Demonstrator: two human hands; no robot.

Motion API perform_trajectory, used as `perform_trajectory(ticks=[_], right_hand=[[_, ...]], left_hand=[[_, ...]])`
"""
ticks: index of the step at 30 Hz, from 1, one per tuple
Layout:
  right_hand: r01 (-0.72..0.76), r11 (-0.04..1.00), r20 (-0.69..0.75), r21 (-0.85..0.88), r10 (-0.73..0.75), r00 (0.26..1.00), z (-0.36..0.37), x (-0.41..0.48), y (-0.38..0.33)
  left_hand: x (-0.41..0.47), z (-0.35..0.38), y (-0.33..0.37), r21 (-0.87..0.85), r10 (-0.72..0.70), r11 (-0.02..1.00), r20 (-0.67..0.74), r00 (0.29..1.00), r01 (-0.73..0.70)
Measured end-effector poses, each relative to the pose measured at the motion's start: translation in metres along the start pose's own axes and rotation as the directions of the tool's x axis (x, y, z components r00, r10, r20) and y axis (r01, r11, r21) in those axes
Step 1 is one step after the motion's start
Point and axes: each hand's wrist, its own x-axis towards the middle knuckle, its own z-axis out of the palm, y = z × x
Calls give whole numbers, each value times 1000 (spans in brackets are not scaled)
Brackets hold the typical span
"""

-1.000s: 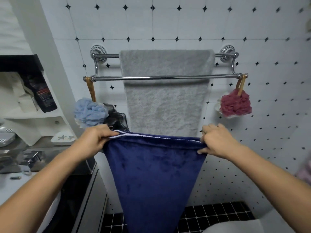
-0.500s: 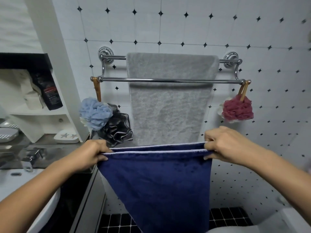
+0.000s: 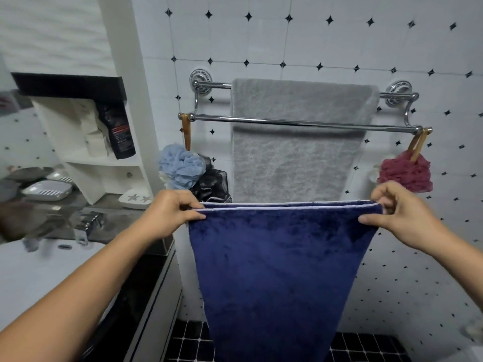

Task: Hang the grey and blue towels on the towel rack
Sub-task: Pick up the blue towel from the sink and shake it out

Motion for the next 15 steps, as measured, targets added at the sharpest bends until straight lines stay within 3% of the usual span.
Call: perform_trajectory(ticks=[2, 4, 7, 10, 11, 13, 15], right_hand=[[-54, 997, -16, 55, 55, 998, 3, 5, 1], [-84, 996, -55, 35, 86, 995, 4, 11, 3], [-152, 988, -169, 3, 150, 974, 9, 15, 7], [-183, 983, -222, -1, 178, 959, 10, 15, 8], [-183, 983, -148, 3, 181, 972, 7, 14, 8], [-178, 984, 241, 18, 169, 956, 0, 5, 7], [-216, 976, 571, -4, 179, 801, -2, -6, 4]], left_hand=[[0, 5, 2, -89, -46, 995, -60, 997, 41], [0, 12, 5, -75, -15, 997, -24, 1000, 13], [-7, 23, 12, 81, 158, 981, 200, 967, -177], [-16, 37, 15, 171, 267, 915, 423, 866, -366], [-16, 36, 11, 220, 277, 888, 445, 851, -404], [-8, 31, -3, 335, 245, 877, 303, 921, -344], [2, 26, -13, 349, 21, 937, 13, 1000, -25]])
